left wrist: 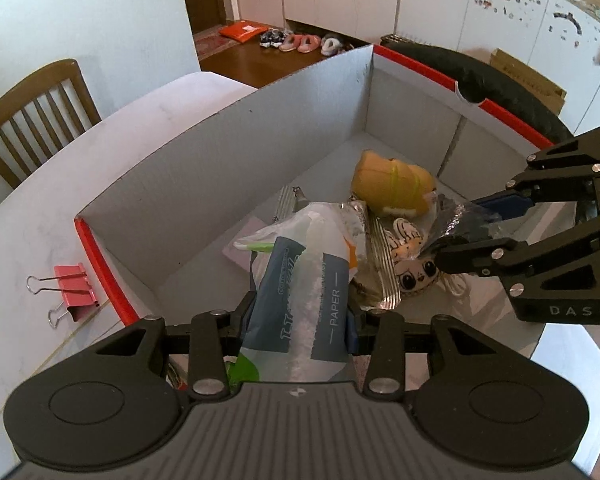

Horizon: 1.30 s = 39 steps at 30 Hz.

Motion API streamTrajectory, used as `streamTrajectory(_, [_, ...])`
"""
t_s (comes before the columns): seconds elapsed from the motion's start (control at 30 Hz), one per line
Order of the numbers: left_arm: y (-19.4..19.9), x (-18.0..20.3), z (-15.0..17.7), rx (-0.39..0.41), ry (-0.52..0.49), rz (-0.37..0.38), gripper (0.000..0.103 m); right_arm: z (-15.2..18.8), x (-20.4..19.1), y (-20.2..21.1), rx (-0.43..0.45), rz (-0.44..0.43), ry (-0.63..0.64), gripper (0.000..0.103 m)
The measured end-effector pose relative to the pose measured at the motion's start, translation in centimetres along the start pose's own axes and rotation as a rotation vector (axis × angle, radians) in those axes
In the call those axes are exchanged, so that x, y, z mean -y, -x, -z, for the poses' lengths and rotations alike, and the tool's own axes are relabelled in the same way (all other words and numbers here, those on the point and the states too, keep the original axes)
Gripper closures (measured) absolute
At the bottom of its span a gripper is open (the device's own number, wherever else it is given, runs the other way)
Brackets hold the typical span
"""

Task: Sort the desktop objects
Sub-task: 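Open the left gripper to drop the bread bag while the right releases the snack bag into the box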

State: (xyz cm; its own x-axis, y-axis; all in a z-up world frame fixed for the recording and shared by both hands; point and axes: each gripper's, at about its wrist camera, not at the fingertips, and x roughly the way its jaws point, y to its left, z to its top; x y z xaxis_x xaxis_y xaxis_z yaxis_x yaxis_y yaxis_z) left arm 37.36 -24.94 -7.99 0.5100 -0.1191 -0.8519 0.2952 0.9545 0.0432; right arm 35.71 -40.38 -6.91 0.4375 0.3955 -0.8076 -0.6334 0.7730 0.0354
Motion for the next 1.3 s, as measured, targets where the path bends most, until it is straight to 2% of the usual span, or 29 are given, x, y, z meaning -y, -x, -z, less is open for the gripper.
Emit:
streamTrajectory(0.17, [0.0,0.2,0.0,-0.013,-0.003,0.013,0.054,0.1,0.0,-0.5,-0.010,-0.001,0.000,0.069])
streamTrajectory(0.3, [-0.1,0.5,0.0,-0.020,-0.004,0.037,0.041,0.1,0.2,-0.6,-0.016,-0.004,-0.009,0.067])
streamTrajectory(0.4, [0.0,0.7,0.3,-0.022,-0.002,0.035,0.039,0.1,0.3,-0.6,-0.018,0.000,-0.015,0.065])
streamTrajectory(0.47, [0.1,0.7,0.4,-0.021,0.000,0.036,0.039,0.2,0.4,-0.5,-0.012,0.004,-0.018,0.061])
streamTrajectory(0.53, [0.2,0.6,0.5,-0.017,0.011,0.042,0.038,0.3,0.6,-0.2,-0.002,0.010,-0.020,0.051])
streamTrajectory(0.63, [0.6,0.1,0.5,-0.006,0.044,0.057,0.038,0.4,0.7,0.4,0.016,0.011,-0.024,0.042])
streamTrajectory(0.8, [1.3,-0.4,0.7,0.017,0.085,0.088,0.038,0.3,0.8,1.2,0.036,-0.001,-0.028,0.034])
streamTrajectory(0.97, [2.1,-0.1,1.0,0.038,0.080,0.091,0.038,0.1,0.4,2.4,0.078,-0.026,-0.010,0.025])
streamTrajectory(1.17, [3.1,0.2,1.2,0.060,0.122,0.104,0.037,0.0,0.3,4.1,0.133,-0.049,0.002,0.013])
streamTrajectory(1.3, [3.5,0.5,1.7,0.074,0.119,0.096,0.030,0.1,0.6,5.2,0.166,-0.057,-0.026,0.011])
